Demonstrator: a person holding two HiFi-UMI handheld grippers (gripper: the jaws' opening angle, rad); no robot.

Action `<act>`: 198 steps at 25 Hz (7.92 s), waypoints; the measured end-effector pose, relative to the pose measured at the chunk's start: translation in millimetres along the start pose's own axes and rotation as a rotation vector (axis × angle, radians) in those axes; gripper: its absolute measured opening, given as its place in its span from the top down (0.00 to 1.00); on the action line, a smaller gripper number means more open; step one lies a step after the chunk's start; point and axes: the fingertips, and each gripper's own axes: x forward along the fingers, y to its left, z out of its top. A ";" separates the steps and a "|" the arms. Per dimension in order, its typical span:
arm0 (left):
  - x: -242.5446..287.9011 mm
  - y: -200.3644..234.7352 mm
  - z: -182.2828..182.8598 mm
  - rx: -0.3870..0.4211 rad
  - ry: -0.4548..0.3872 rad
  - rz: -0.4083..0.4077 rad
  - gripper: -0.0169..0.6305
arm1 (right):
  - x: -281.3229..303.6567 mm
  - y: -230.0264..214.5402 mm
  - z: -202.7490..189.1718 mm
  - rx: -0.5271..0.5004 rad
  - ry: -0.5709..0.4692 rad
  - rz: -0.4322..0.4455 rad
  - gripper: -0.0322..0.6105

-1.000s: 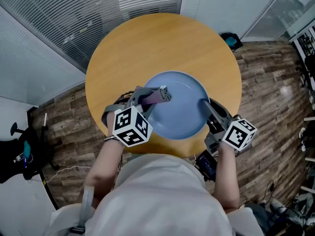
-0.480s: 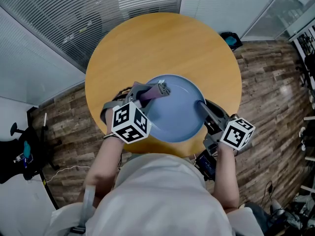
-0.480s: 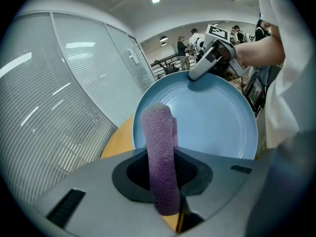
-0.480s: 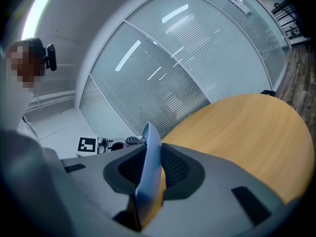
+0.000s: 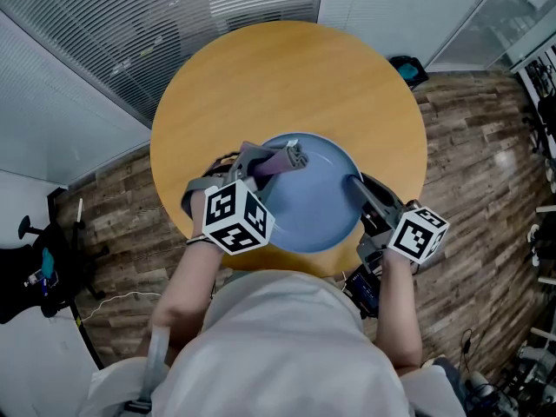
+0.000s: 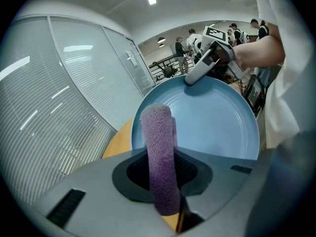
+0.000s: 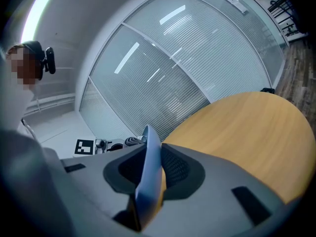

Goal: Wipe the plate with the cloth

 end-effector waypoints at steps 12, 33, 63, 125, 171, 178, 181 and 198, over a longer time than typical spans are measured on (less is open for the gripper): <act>-3.3 -12.2 14.0 0.037 -0.030 -0.023 0.85 | -0.1 2.4 6.7 0.030 -0.048 -0.002 0.81; -3.6 -47.1 43.3 0.113 -0.080 -0.109 0.85 | -5.4 -5.2 35.3 0.077 -0.152 0.018 0.81; 1.6 -118.0 67.0 0.215 -0.098 -0.278 0.85 | 7.1 -5.3 47.9 0.090 -0.202 0.045 0.81; -54.2 63.7 65.7 -0.172 -0.428 0.176 0.85 | 21.6 -9.8 5.9 -0.028 -0.002 -0.012 0.83; -77.1 70.2 -51.5 -0.557 -0.625 0.432 0.85 | 20.4 -167.8 22.5 0.394 -0.316 -0.179 0.84; -73.2 67.0 -66.9 -0.611 -0.612 0.440 0.85 | 21.7 -216.9 4.8 0.487 -0.383 -0.282 0.84; -73.5 64.1 -70.1 -0.614 -0.607 0.441 0.85 | 21.3 -239.8 -4.3 0.529 -0.415 -0.338 0.84; -71.1 45.6 -87.8 -0.670 -0.556 0.461 0.85 | 30.4 -313.4 -33.7 0.584 -0.429 -0.525 0.83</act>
